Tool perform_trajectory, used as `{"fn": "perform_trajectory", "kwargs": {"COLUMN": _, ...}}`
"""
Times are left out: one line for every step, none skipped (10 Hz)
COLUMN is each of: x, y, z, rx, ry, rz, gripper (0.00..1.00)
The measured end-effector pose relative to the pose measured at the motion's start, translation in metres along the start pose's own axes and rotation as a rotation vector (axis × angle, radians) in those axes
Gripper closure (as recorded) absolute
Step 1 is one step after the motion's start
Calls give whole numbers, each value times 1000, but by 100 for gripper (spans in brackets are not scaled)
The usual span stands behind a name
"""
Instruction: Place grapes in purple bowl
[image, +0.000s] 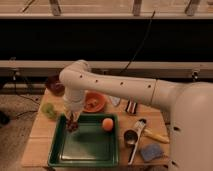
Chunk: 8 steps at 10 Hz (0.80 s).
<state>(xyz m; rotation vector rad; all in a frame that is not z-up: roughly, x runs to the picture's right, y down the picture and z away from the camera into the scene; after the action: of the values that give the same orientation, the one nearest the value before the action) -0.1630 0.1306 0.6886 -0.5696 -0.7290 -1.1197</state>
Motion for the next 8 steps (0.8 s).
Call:
{"fn": "perform_trajectory", "kwargs": {"x": 3, "y": -7, "z": -6, "rx": 7, "ry": 10, "rz": -9, "gripper": 89}}
{"fn": "perform_trajectory", "kwargs": {"x": 8, "y": -16, "z": -17, "rx": 15, "ry": 25, "rz": -22, "gripper": 89}}
{"fn": "perform_trajectory", "kwargs": {"x": 15, "y": -29, "z": -30, "rx": 28, "ry": 35, "rz": -38, "gripper": 89}}
{"fn": "perform_trajectory", "kwargs": {"x": 17, "y": -32, "z": -33, "rx": 29, "ry": 37, "rz": -43, "gripper": 89}}
{"fn": "perform_trajectory", "kwargs": {"x": 17, "y": -32, "z": -34, "rx": 28, "ry": 37, "rz": -43, "gripper": 89}}
{"fn": "perform_trajectory", "kwargs": {"x": 18, "y": -30, "z": -34, "rx": 29, "ry": 38, "rz": -40, "gripper": 89}}
{"fn": "perform_trajectory", "kwargs": {"x": 18, "y": -31, "z": -34, "rx": 28, "ry": 38, "rz": -40, "gripper": 89}}
{"fn": "perform_trajectory", "kwargs": {"x": 18, "y": -32, "z": -34, "rx": 28, "ry": 38, "rz": -43, "gripper": 89}}
